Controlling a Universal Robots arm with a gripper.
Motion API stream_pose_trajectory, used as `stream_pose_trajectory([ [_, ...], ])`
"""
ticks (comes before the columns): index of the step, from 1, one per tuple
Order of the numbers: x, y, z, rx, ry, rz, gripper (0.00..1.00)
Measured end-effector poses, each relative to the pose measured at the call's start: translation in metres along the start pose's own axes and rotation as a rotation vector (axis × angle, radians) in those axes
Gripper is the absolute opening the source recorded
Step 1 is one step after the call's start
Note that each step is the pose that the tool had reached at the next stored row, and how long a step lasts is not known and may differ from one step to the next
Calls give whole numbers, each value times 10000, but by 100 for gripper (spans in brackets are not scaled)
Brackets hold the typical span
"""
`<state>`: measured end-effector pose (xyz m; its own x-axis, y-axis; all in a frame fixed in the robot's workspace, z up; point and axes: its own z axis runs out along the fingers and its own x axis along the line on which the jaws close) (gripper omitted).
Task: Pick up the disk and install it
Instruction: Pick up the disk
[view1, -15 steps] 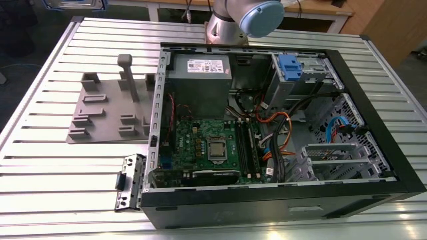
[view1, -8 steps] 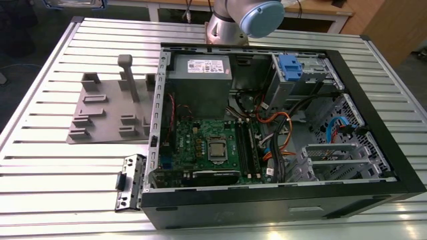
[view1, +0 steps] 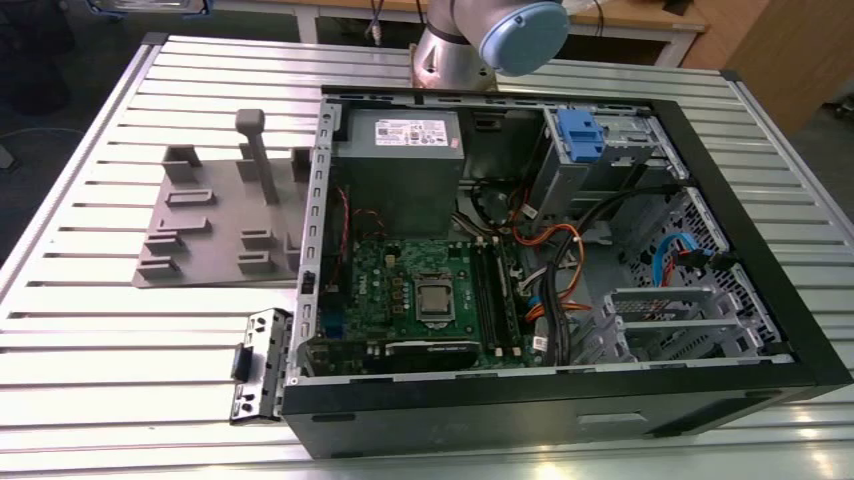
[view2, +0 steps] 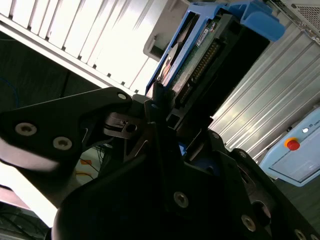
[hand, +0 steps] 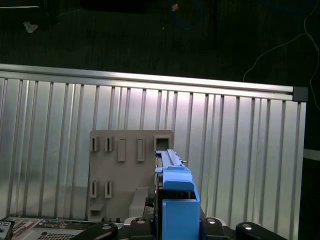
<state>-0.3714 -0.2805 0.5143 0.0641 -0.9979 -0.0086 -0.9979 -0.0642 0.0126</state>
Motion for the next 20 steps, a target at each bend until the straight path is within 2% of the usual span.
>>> stream_pose_trajectory([
  [3,4,-27,-1,-2,0,-1,36],
  [13,51,-343,-1,-35,14,0,36],
  [16,70,-412,-2,-41,19,1,36],
  [20,95,-474,-2,-41,24,1,36],
])
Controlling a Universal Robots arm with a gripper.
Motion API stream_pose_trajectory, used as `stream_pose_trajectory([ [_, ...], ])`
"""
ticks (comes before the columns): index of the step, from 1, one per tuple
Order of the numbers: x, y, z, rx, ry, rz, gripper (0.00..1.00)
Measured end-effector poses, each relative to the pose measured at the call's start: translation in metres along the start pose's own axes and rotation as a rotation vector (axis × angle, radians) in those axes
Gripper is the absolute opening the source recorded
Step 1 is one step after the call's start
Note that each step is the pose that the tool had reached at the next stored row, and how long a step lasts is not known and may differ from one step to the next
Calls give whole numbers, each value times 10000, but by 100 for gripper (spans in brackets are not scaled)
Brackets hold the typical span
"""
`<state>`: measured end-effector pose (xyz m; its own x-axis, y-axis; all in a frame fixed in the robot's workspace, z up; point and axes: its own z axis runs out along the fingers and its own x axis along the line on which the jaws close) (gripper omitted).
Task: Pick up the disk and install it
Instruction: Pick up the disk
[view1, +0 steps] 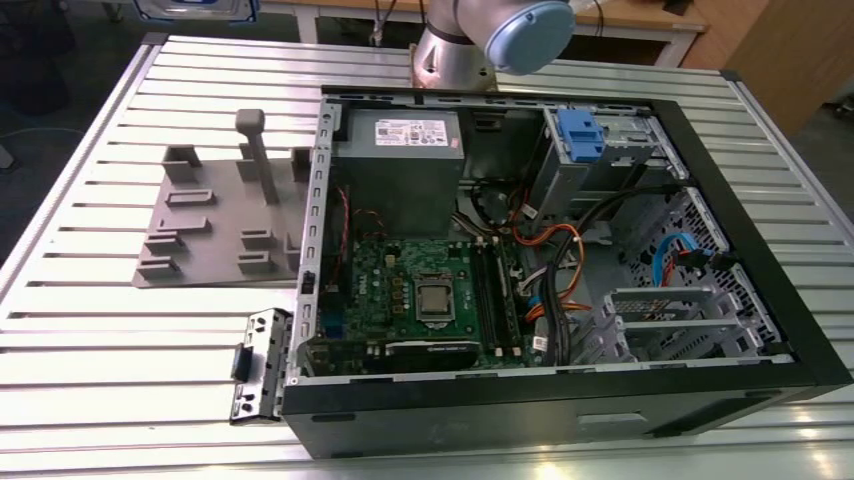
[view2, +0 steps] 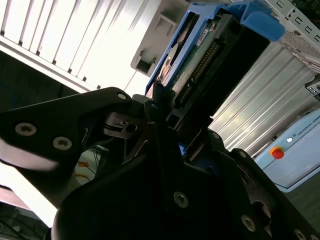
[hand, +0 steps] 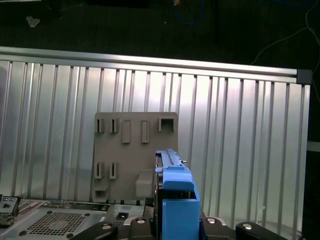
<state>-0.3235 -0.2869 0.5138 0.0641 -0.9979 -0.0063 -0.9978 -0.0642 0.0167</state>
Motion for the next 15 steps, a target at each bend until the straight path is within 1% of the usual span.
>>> stream_pose_trajectory([
  [4,35,-49,-1,-1,6,0,36],
  [8,76,-85,-1,0,8,0,36],
  [15,181,-127,-2,0,9,0,36],
])
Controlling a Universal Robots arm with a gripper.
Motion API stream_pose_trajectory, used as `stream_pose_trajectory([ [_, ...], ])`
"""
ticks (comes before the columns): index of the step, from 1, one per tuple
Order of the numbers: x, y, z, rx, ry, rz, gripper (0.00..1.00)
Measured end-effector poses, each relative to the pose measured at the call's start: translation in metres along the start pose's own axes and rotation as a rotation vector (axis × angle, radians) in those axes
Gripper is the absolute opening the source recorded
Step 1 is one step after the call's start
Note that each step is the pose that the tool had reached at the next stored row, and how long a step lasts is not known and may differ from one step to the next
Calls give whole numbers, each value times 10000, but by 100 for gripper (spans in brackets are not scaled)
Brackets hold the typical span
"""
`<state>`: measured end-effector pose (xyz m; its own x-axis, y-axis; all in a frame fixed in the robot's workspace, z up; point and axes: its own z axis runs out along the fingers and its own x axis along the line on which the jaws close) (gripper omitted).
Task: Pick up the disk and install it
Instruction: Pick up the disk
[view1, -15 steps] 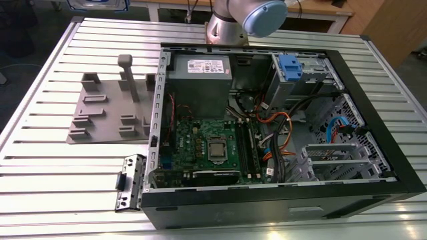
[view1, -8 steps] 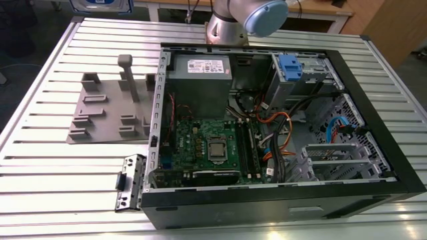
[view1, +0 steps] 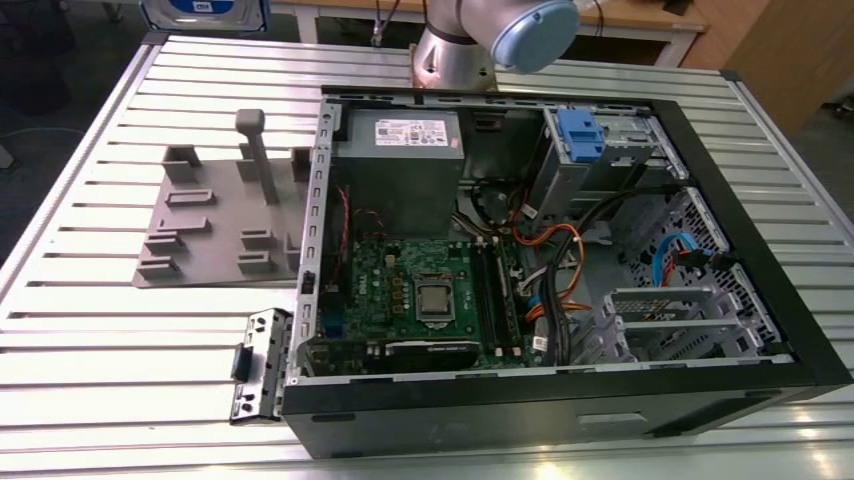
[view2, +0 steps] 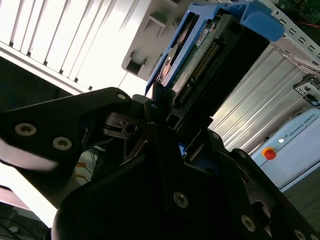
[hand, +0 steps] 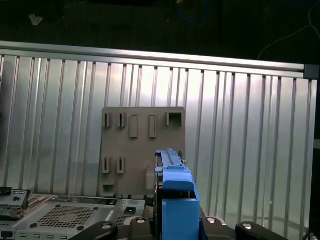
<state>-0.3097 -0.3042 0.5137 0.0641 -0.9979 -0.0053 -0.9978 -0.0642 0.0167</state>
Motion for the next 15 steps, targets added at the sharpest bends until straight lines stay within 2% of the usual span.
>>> stream_pose_trajectory([
  [15,202,-109,0,0,0,0,36],
])
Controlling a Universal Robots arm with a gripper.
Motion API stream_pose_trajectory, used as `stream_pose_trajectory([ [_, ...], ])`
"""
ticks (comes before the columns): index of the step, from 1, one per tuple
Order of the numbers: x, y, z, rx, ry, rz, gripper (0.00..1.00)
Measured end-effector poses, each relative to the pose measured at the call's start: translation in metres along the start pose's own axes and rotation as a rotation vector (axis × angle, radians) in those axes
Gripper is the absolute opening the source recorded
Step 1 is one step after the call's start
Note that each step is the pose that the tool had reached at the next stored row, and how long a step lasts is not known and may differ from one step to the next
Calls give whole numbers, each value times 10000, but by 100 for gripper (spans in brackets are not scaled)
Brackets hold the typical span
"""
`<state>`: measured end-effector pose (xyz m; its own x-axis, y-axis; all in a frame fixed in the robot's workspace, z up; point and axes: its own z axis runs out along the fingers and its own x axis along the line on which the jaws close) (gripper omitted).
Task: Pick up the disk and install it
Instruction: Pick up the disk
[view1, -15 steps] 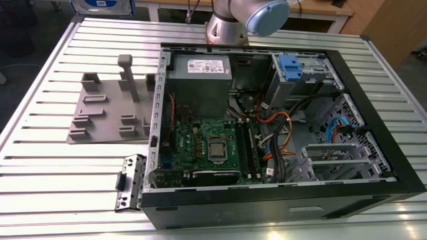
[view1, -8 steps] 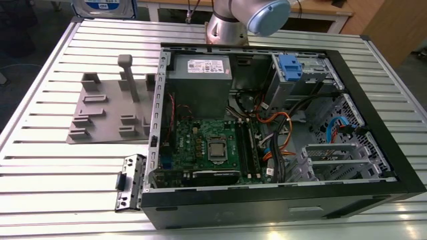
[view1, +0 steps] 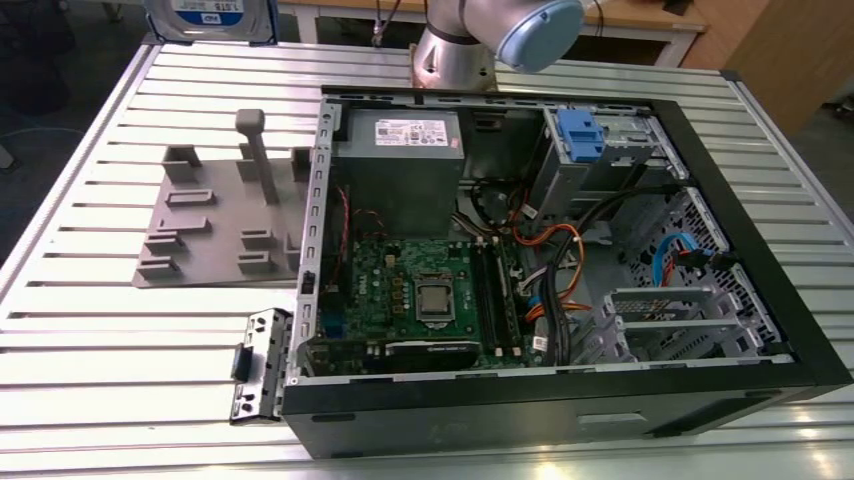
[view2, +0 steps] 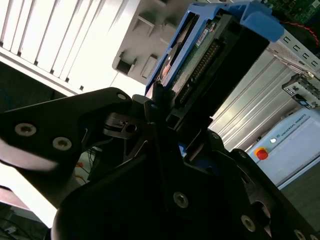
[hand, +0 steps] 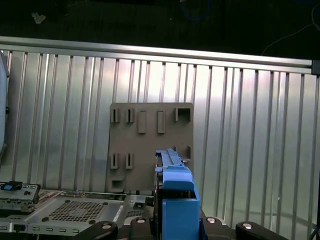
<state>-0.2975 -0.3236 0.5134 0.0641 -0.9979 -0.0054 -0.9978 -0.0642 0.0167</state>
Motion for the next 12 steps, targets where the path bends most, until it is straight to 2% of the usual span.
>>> stream_pose_trajectory([
  [12,197,-31,-1,0,0,0,36],
])
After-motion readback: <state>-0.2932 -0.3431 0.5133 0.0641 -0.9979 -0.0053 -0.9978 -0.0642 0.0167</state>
